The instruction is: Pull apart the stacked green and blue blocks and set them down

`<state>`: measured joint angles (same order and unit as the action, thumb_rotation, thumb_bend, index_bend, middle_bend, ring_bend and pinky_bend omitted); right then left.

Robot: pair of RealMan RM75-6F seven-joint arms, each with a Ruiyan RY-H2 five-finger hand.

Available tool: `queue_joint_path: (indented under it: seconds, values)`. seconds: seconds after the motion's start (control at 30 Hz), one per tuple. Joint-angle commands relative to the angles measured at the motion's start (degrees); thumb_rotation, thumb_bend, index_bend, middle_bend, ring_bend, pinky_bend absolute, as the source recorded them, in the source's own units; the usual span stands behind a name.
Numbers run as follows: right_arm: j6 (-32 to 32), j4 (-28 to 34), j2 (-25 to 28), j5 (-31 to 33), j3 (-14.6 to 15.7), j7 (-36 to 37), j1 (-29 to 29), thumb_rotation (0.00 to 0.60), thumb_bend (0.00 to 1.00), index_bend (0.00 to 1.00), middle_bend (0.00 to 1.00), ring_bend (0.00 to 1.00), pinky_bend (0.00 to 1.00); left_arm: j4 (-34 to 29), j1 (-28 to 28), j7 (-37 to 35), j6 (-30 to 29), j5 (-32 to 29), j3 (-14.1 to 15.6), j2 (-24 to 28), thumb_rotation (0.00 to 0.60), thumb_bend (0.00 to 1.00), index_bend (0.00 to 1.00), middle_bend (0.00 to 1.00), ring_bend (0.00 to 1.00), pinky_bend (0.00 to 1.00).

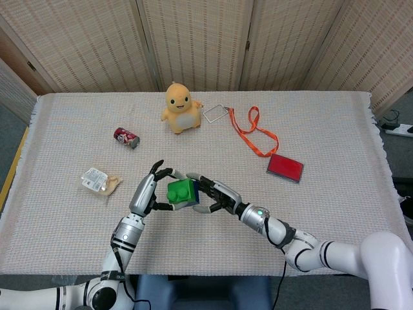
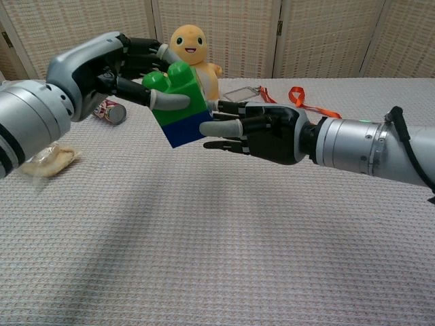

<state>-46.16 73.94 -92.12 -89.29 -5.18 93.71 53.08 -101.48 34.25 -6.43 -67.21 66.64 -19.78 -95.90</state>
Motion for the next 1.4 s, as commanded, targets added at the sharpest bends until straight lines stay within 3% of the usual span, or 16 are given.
queue_joint_path:
  seconds: [0.03, 0.63, 1.07, 1.2, 1.4]
  values:
    - [1.47, 0.39, -0.05, 0.76, -0.68, -0.57, 1.12, 0.600, 0.33, 0.03, 0.00, 0.00, 0.00, -0.37, 0.07, -0.22, 0.34, -0.34, 0.06, 0.20, 0.600, 0.36, 0.66, 0.82, 0.36, 0.00]
    - [4.59, 4.20, 0.40, 3.77, -1.69, -8.30, 2.51, 0.600, 0.33, 0.08, 0.00, 0.01, 0.00, -1.33, 0.83, -1.95, 2.68, -3.16, -0.54, 1.70, 0.600, 0.36, 0.66, 0.82, 0.36, 0.00]
    - [4.57, 4.63, -0.26, 8.13, -3.94, -13.07, 0.78, 0.600, 0.33, 0.48, 0.28, 0.22, 0.01, -0.37, 0.81, -3.38, 2.89, -3.33, -0.15, 1.57, 0.600, 0.36, 0.66, 0.82, 0.36, 0.00]
    - [5.04, 4.57, -1.02, 10.30, -4.91, -15.64, 0.29, 0.600, 0.33, 0.62, 0.42, 0.37, 0.12, -0.43, 0.79, -3.85, 2.78, -3.06, -0.26, 1.71, 0.600, 0.36, 0.66, 0.82, 0.36, 0.00]
    - [5.49, 4.18, -2.43, 13.06, -6.35, -19.58, -0.50, 0.600, 0.33, 0.76, 0.52, 0.46, 0.21, -0.55, 0.75, -5.22, 2.72, -2.16, -0.56, 2.14, 0.600, 0.36, 0.66, 0.82, 0.36, 0.00]
